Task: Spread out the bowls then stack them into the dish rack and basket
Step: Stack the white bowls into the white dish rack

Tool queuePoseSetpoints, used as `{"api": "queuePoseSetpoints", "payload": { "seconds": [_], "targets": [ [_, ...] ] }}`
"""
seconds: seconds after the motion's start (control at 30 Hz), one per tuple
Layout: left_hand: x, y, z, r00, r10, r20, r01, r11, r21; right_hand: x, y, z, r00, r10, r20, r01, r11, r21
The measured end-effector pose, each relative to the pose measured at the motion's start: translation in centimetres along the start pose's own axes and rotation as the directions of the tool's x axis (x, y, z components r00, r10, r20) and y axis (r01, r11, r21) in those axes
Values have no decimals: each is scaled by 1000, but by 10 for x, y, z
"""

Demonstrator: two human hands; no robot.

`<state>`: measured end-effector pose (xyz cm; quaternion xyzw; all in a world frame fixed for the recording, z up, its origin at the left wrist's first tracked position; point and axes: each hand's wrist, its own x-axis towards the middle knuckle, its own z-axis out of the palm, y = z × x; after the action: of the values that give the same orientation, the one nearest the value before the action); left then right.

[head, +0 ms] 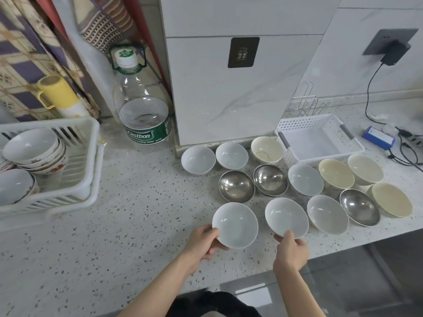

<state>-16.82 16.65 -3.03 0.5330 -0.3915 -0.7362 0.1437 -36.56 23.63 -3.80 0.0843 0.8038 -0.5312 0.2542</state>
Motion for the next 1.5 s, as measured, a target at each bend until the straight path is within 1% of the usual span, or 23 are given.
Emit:
{"api": "queuePoseSetpoints", "payload": {
  "seconds": [0.17,0.3,0.43,0.6,0.67,0.8,0.9,1.07,1.17,1.23,1.33,1.43,1.5],
  "targets": [
    [-23,13,-34,994,106,5,-105,992,-67,-34,2,16,994,-104,31,102,994,49],
    [-49,33,-80,977,214,-20,-215,967,-140,-83,-1,40,974,-190,123,179,979,99],
    [-85,52,-145,945,303,-123,-320,935,-155,-143,-7,77,936,-252,245,224,965,140],
    [-131,56,-242,884,393,-254,-434,891,-131,-222,-10,127,870,-293,397,268,956,119],
    [-148,53,-279,859,405,-314,-465,873,-146,-253,-11,145,832,-318,455,293,948,127],
    [-170,46,-349,801,421,-425,-533,825,-188,-315,-13,181,713,-411,569,398,904,155],
    [-183,44,-398,752,424,-504,-568,806,-168,-354,-13,212,627,-438,644,445,880,164],
    [-199,47,-465,635,424,-646,-632,766,-118,-402,-9,260,502,-401,766,487,863,134],
    [-201,54,-492,566,414,-713,-649,757,-76,-421,-5,281,436,-332,836,497,864,84],
    [-199,61,-507,543,396,-740,-634,772,-52,-430,-4,294,406,-274,872,511,859,31],
    [-193,70,-521,553,402,-729,-626,778,-46,-440,-2,311,355,-184,917,549,835,-45],
    [-186,75,-530,604,401,-689,-627,773,-99,-445,-1,328,315,-113,942,564,821,-91],
    [-181,74,-535,639,384,-666,-617,773,-146,-446,-1,339,295,-93,951,604,789,-110]
  ]
}}
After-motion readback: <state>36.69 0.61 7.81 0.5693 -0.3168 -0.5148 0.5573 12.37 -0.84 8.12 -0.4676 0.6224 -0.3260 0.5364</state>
